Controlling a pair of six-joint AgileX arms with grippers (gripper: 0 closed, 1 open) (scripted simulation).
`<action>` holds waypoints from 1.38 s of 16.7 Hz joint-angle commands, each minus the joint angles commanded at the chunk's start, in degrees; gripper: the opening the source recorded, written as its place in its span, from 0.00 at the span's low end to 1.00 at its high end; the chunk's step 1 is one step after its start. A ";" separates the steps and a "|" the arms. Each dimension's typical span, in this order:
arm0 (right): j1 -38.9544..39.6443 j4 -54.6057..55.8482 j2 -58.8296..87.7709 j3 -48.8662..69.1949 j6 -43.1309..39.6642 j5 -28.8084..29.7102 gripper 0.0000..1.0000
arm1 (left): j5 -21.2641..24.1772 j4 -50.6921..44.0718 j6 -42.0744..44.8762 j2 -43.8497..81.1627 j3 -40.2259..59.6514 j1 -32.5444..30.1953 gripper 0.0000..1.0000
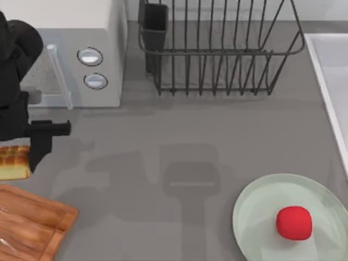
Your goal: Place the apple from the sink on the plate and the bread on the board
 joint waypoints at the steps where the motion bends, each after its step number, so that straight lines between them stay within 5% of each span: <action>1: 0.00 0.00 0.00 0.00 0.00 0.00 1.00 | -0.67 0.49 -6.62 -0.44 -1.15 -0.66 0.00; 8: 0.00 0.00 0.00 0.00 0.00 0.00 1.00 | -7.01 5.84 -54.97 -6.19 -11.05 -4.90 0.00; 12: 0.00 0.00 0.00 0.00 0.00 0.00 1.00 | -10.71 9.30 -75.66 -10.25 -17.10 -6.60 0.00; 17: 0.00 0.00 0.00 0.00 0.00 0.00 1.00 | -13.40 11.90 -88.03 -13.46 -21.93 -7.55 0.00; 23: 0.00 0.00 0.00 0.00 0.00 0.00 1.00 | -13.46 11.93 -88.57 -13.42 -22.08 -7.34 0.00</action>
